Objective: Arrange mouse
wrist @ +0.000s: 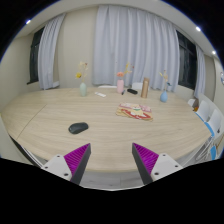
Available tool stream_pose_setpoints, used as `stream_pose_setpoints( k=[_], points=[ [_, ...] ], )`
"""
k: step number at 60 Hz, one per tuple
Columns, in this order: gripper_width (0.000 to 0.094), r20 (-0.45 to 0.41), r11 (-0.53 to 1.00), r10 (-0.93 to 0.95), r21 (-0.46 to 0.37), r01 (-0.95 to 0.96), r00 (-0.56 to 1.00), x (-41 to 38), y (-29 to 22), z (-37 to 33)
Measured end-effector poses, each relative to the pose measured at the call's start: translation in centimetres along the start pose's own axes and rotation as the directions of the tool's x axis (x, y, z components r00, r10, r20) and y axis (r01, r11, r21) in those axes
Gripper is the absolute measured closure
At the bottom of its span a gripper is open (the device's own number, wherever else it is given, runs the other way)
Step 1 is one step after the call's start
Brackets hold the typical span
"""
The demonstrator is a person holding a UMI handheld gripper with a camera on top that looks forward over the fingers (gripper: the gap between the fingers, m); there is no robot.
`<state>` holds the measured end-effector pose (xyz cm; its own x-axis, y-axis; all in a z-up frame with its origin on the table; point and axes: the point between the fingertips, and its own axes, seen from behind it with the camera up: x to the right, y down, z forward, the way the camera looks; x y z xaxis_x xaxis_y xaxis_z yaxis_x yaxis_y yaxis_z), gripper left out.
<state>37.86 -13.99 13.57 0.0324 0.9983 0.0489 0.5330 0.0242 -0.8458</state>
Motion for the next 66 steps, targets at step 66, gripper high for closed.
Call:
stream_pose_setpoints(
  k=[66],
  points=[
    [0.0071,0.083,0.999,0.031,-0.033,-0.028,0.996,-20.6,1.9,15.1]
  ],
)
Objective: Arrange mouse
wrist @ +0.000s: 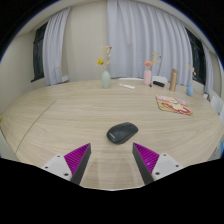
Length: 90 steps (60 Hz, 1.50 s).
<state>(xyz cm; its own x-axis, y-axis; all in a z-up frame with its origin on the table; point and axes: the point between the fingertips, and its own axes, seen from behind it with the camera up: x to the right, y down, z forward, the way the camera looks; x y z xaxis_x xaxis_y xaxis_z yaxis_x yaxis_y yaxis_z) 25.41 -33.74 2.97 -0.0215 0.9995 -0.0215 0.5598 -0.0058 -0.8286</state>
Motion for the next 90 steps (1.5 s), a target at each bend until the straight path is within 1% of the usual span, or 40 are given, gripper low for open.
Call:
stream_pose_setpoints(
  k=[8,19,25,33,37,40,46,47,48,50,51,57,63,67,74,82,86,90],
  points=[
    [0.0071,-0.038,1.000,0.008,-0.006,-0.009,0.999,0.8,-0.6,3.9],
    [0.0070,-0.065,1.000,0.014,-0.020,-0.015,0.998,1.9,-1.5,8.3],
    [0.0073,-0.041,1.000,0.024,-0.018,-0.025,0.999,1.4,-2.7,10.2],
    [0.0077,-0.005,0.999,-0.002,-0.035,0.002,1.000,0.4,-3.6,12.1],
    [0.0109,0.008,0.999,-0.027,-0.039,0.027,1.000,0.0,-4.0,12.8],
    [0.0152,0.017,0.998,-0.038,-0.040,0.038,0.999,-0.2,-4.0,12.9],
    [0.0336,0.010,0.998,-0.040,-0.042,0.041,0.999,-0.1,-4.2,13.2],
    [0.0403,0.005,0.998,-0.040,-0.042,0.040,0.999,0.0,-4.2,13.2],
    [0.0444,0.006,0.998,-0.036,-0.042,0.037,0.999,0.0,-4.2,13.2],
    [0.0455,0.002,0.998,-0.032,-0.048,0.032,0.999,0.0,-4.3,13.3],
    [0.0478,0.000,0.998,-0.033,-0.050,0.033,0.999,0.0,-4.3,13.3],
    [0.0547,0.002,0.997,-0.034,-0.066,0.034,0.999,-0.2,-4.4,13.2],
    [0.0562,-0.016,0.998,0.002,-0.070,-0.003,1.000,0.4,-6.0,12.5],
    [0.0563,-0.016,0.999,0.026,-0.044,-0.026,1.000,1.0,-8.7,11.4],
    [0.0564,-0.026,0.998,0.058,0.015,-0.058,0.998,4.8,-15.2,10.6],
    [0.0565,-0.096,0.993,0.086,0.083,-0.078,0.992,14.1,-22.1,12.0],
    [0.0565,-0.158,0.994,0.062,0.096,-0.047,0.986,20.2,-23.9,13.5],
    [0.0565,-0.203,0.995,0.059,0.091,-0.041,0.977,26.1,-24.4,15.5]
  ],
)
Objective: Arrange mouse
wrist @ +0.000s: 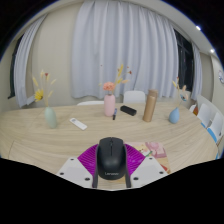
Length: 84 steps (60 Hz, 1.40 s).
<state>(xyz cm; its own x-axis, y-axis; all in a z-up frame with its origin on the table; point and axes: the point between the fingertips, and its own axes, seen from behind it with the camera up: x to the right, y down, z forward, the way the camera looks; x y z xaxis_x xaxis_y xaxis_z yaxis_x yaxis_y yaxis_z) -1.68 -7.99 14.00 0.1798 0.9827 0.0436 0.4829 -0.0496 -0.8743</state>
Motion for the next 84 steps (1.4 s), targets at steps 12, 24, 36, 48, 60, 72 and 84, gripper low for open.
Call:
stream_pose_setpoints(
  k=[12,24,36,48,60,72,84],
  points=[
    [0.0565,-0.013,0.997,-0.020,-0.080,0.019,1.000,9.7,4.2,8.9],
    [0.0566,0.025,0.984,-0.024,-0.178,0.028,0.999,12.1,10.1,12.7],
    [0.0442,0.057,0.985,-0.029,-0.166,0.038,0.998,12.0,10.7,13.0],
    [0.0082,0.019,0.991,-0.019,-0.133,0.021,1.000,12.4,7.9,10.0],
    [0.0084,0.046,0.994,-0.014,-0.106,0.019,0.999,7.7,5.1,-0.3],
    [0.0079,0.128,0.994,0.021,-0.112,-0.006,0.992,-0.3,7.9,-10.1],
    [0.0080,0.173,0.989,-0.053,-0.129,0.076,0.983,-5.5,12.3,-15.9]
  ],
)
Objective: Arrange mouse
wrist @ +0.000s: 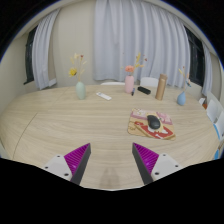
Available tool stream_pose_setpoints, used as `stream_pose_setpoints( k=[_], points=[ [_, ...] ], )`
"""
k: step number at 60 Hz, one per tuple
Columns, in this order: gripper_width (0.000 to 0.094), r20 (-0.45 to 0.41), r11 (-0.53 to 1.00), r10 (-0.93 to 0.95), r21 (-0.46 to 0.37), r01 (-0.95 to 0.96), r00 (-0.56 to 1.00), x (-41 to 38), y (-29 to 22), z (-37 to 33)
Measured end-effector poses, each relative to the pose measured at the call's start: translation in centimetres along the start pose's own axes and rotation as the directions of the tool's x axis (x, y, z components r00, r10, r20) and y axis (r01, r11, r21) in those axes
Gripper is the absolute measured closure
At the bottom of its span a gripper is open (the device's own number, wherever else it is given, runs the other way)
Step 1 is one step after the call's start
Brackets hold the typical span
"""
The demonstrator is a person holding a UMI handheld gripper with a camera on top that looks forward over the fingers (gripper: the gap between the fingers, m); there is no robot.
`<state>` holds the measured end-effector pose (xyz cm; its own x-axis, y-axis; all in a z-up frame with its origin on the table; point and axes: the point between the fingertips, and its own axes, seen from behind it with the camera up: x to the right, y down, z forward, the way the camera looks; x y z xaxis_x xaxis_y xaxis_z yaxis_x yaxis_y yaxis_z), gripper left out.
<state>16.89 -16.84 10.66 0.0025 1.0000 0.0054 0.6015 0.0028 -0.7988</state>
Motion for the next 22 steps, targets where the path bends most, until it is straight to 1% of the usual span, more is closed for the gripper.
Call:
stream_pose_setpoints(
  k=[9,14,22],
  points=[
    [0.0078,0.007,1.000,-0.016,-0.007,0.016,1.000,-2.2,1.3,-1.2],
    [0.0078,-0.010,1.000,-0.025,0.004,0.025,1.000,-2.3,0.9,-1.6],
    [0.0077,-0.007,1.000,-0.016,0.020,0.016,1.000,-2.7,0.4,-2.2]
  ],
)
